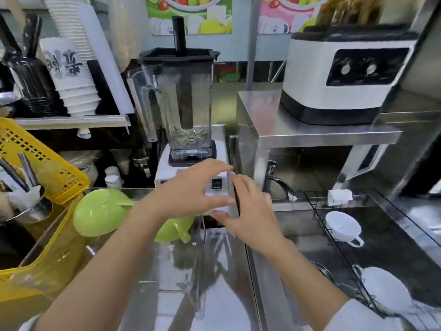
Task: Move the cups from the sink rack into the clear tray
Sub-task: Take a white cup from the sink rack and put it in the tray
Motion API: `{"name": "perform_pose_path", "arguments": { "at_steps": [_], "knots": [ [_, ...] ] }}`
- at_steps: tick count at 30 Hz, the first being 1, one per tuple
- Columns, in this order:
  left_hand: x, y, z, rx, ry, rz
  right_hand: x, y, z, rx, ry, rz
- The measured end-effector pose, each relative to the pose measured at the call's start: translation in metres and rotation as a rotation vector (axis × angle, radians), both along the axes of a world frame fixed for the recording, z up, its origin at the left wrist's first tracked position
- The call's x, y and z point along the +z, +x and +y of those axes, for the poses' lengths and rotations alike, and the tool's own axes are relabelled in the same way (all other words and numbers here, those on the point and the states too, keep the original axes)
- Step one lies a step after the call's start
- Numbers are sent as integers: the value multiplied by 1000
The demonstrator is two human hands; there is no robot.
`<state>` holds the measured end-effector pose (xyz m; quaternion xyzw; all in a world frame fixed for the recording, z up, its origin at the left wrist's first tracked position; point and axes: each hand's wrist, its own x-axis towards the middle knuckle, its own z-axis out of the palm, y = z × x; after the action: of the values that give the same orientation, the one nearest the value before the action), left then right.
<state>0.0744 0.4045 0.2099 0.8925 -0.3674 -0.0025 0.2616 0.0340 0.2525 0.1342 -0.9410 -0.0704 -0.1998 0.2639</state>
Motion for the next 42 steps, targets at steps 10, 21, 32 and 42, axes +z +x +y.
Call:
{"name": "perform_pose_path", "arguments": {
  "at_steps": [10, 21, 32, 42],
  "knots": [
    [-71, -17, -184, -158, -1, 13, -39, -46, -185, -401, 148, 110],
    [-171, 11, -331, -128, 212, 104, -117, -62, -329, -442, 181, 417],
    [-221, 37, -395, -157, 604, 51, -172, -14, -376, -217, 246, 635],
    [-218, 42, -408, -128, 574, 207, -170, -15, -375, -147, 496, 592]
  ]
}}
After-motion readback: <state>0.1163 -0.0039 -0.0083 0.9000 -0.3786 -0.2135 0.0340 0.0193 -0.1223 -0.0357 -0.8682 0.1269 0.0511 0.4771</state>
